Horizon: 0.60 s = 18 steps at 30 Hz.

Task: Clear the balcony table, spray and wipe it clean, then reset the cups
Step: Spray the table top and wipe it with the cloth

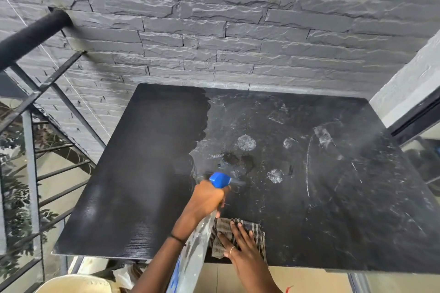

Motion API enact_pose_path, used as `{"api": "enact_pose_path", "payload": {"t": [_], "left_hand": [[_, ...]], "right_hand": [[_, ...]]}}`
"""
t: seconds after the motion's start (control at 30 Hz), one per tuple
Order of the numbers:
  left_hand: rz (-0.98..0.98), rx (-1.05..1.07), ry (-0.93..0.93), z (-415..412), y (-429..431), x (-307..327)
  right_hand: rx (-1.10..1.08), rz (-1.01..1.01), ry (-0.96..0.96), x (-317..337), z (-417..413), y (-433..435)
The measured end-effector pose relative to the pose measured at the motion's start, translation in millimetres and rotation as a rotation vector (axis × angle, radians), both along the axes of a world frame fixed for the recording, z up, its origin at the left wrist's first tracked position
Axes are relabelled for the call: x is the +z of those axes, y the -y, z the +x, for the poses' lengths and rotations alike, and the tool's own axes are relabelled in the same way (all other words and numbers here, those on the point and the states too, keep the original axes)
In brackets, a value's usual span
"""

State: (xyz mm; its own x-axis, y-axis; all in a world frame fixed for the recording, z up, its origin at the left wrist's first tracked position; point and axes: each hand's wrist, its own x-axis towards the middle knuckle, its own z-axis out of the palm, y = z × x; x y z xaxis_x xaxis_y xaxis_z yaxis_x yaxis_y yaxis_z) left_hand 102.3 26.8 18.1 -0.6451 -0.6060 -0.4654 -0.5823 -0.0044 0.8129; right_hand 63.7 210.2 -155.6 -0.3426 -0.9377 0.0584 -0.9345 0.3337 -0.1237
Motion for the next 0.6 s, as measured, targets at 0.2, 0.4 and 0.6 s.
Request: {"api": "enact_pose_path", "payload": {"t": [0.2, 0.4, 0.6], "left_hand": [[-0.014, 0.092, 0.078, 53, 3, -18], [-0.001, 0.331, -0.006, 90, 19, -21], [-0.04, 0.427, -0.045, 98, 43, -17]], "right_hand": [[-0.02, -0.019, 0.028, 6, 0, -1], [-0.145, 0.009, 0.1, 15, -28, 28], [-0.178, 0.136, 0.141, 32, -11, 125]]}}
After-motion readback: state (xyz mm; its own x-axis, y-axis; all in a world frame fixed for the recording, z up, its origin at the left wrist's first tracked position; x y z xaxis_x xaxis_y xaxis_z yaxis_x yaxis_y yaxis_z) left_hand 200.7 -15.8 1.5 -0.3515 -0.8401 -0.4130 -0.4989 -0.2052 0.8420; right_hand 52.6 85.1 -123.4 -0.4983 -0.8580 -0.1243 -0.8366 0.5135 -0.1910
